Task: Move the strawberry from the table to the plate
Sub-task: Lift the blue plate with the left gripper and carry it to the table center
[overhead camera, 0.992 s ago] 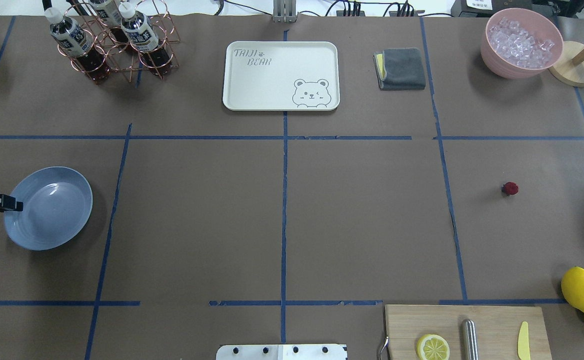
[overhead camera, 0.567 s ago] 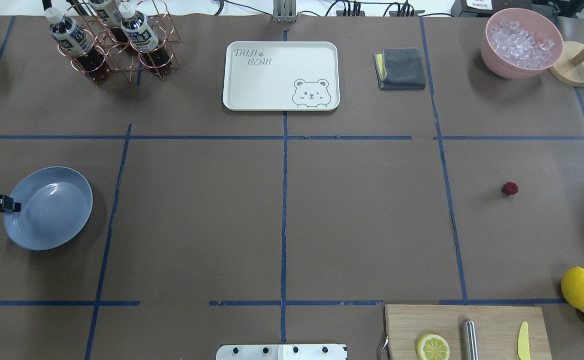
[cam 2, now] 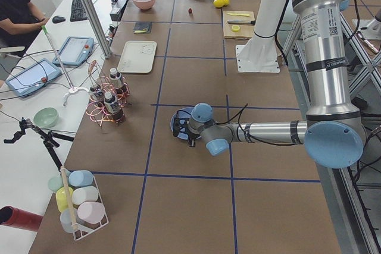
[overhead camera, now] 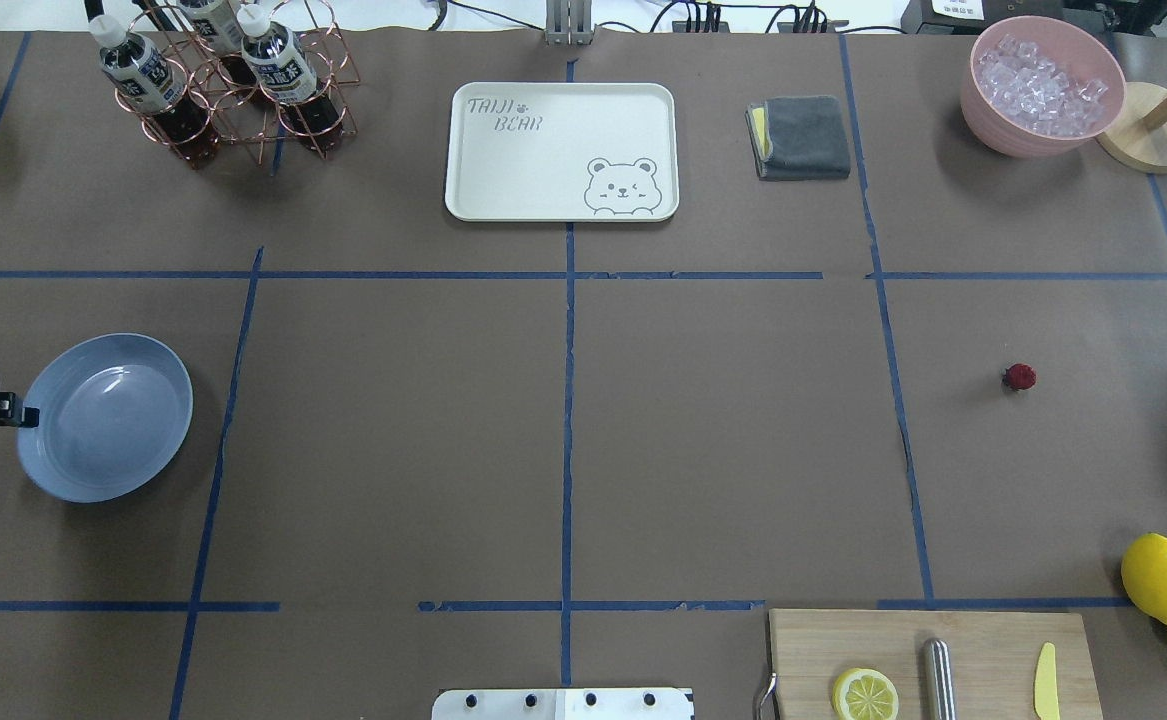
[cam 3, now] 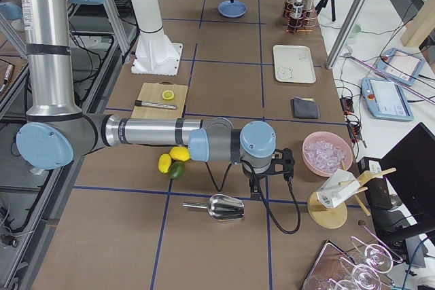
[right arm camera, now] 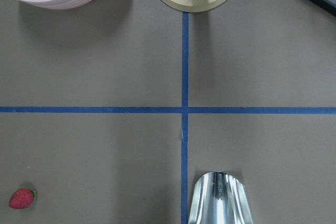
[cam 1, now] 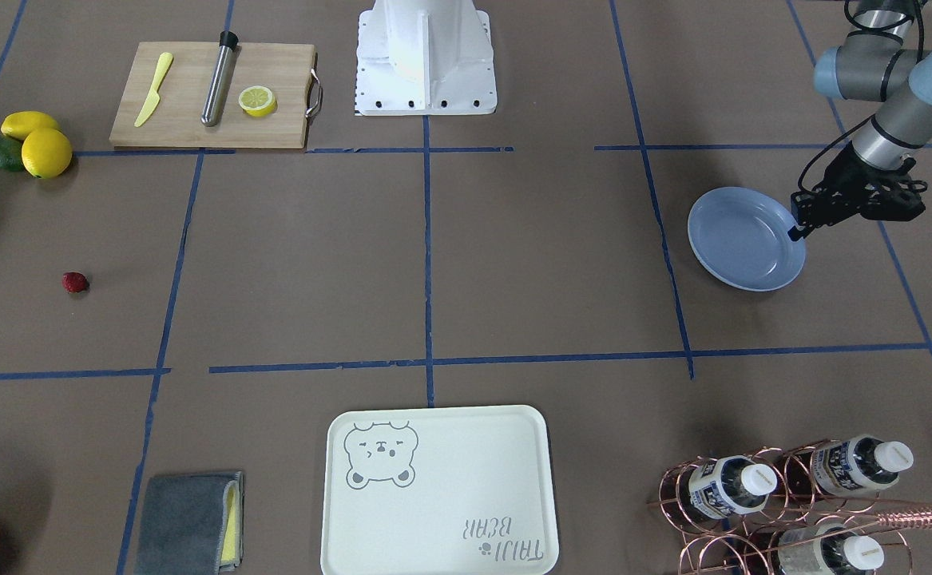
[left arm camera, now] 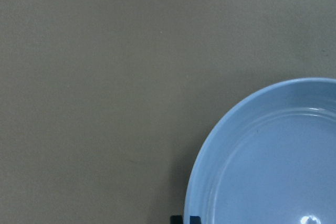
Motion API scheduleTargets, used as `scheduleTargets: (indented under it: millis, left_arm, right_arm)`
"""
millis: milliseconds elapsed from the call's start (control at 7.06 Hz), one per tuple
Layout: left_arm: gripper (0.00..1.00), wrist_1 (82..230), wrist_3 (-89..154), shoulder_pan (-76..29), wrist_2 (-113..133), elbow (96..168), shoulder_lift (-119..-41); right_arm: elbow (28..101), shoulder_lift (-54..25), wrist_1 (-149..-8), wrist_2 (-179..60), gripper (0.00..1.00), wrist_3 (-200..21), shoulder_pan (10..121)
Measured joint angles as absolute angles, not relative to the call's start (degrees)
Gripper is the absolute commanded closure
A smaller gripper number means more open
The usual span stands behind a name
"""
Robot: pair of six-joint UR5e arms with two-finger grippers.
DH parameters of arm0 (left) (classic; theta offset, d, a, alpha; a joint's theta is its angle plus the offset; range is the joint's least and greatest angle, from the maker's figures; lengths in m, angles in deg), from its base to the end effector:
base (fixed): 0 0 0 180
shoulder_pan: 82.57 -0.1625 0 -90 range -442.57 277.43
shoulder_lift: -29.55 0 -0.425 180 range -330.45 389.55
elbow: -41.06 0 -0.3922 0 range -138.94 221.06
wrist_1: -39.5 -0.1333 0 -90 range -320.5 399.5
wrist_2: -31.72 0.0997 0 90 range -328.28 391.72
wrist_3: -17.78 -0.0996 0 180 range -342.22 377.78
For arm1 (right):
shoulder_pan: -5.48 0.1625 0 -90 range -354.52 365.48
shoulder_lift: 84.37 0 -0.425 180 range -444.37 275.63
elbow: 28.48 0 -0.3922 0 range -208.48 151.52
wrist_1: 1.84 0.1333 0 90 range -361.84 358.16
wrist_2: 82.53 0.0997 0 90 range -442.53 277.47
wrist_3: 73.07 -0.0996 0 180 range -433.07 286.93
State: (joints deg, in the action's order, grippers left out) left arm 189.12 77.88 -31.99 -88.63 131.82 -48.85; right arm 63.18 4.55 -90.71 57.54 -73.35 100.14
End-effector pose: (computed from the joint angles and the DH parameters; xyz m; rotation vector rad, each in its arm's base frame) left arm 0.2090 -0.3849 0.6342 0.1571 0.9536 -0.1070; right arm 0.0976 -0.4973 0.6257 0.0965 -0.8706 0.0511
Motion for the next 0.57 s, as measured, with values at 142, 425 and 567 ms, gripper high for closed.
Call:
scheduleTargets:
  millis: [142,425,567]
  left_arm:
    - [1.00,188.5,77.8,-30.2,-92.0,132.2,-49.2]
    - [1.00,179.7,77.9,-25.2,-96.4,134.8,-54.4]
    - [1.00,172.6,78.3,-24.3,-96.8,136.5,-58.9]
  right_arm:
    - [63.2,4.5,-90.7,57.5,0.00,-73.5,100.1]
    - [63.2,4.4,-90.6,57.5,0.00,-75.3,99.7]
    - [63.7,4.4,-90.6,57.4,0.00,-77.4,98.8]
